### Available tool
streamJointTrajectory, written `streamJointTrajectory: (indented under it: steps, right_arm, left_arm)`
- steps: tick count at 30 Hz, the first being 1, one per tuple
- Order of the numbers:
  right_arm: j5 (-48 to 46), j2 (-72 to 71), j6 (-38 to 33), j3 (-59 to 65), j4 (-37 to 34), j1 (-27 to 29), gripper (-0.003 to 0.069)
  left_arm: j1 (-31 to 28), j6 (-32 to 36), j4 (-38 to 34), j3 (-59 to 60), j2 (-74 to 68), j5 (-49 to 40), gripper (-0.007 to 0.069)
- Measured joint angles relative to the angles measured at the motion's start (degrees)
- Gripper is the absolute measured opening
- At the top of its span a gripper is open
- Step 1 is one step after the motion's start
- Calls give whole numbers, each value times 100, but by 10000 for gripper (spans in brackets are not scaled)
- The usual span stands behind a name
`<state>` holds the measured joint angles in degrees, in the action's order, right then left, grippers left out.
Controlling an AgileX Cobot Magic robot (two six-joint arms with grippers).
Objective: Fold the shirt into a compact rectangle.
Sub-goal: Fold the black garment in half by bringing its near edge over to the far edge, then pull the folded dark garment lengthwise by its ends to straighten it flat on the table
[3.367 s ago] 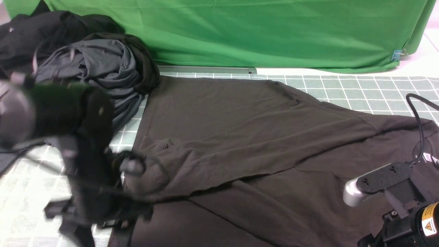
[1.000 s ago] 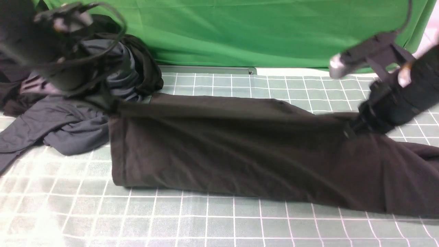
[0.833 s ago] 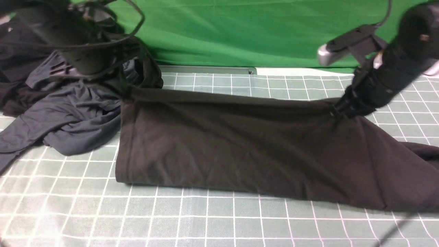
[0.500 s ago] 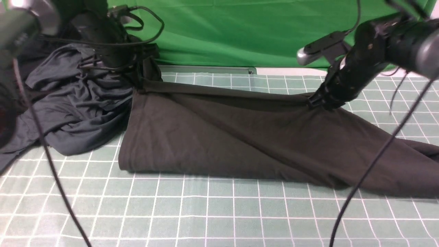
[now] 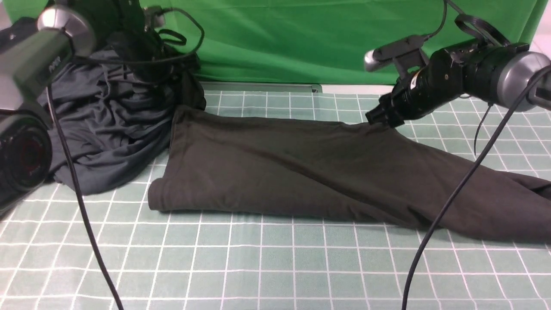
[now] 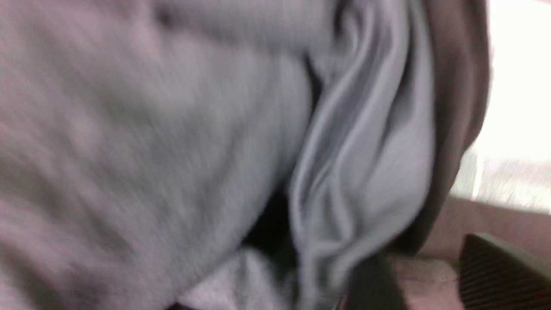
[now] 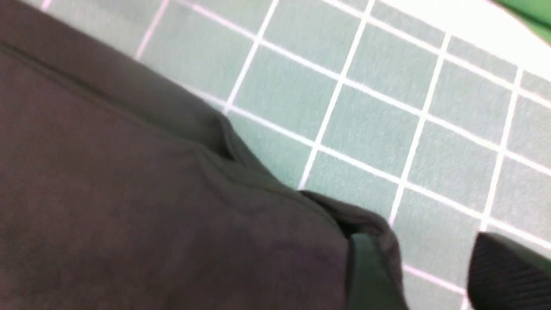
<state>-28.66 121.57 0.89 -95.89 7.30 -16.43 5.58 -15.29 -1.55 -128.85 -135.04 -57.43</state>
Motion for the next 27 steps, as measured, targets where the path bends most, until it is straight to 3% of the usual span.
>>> streamJointTrajectory:
  steps: [3, 6, 8, 10, 12, 16, 19, 20, 21, 24, 27]
  right_arm:
    - [-750, -202, 7, -142, 76, 0, 337]
    - [-1607, -512, -44, -235, 203, 35, 251]
    - [-2388, -995, -184, -204, 257, 149, 72]
    - [-2596, -1177, -202, -150, 257, 228, 39]
    - [-3043, -1557, -222, 124, 236, 628, 4]
    - [-3371, -1759, -244, 538, 147, 1255, 6]
    - [-3349, -1701, -569, 967, -378, 2042, 130]
    - [-3349, -1691, -596, 985, -418, 2081, 141]
    - [-3160, -1604, -818, 1079, -730, 2387, 241]
    - [-2766, -1424, -1110, 1114, -1190, 2692, 390]
    - [-2507, -1254, -1249, 1114, -1307, 2793, 433]
  left_arm:
    - [0, 35, -6, 0, 166, -241, 409]
    - [0, 338, -176, 0, 387, -657, 384]
    - [29, 897, -433, 25, 677, -1084, 236]
    - [64, 1052, -466, 102, 816, -1118, 160]
    - [198, 1271, -531, 472, 1200, -1153, 36]
    - [456, 1364, -632, 1270, 1641, -1173, 1]
    - [890, 1467, -650, 2362, 2012, -1056, -6]
    - [916, 1467, -650, 2418, 2034, -1031, -6]
    - [1118, 1529, -616, 2879, 2080, -737, -6]
    - [1350, 1529, -415, 3468, 2072, -248, -6]
    - [1397, 1529, -310, 3869, 2005, 126, -6]
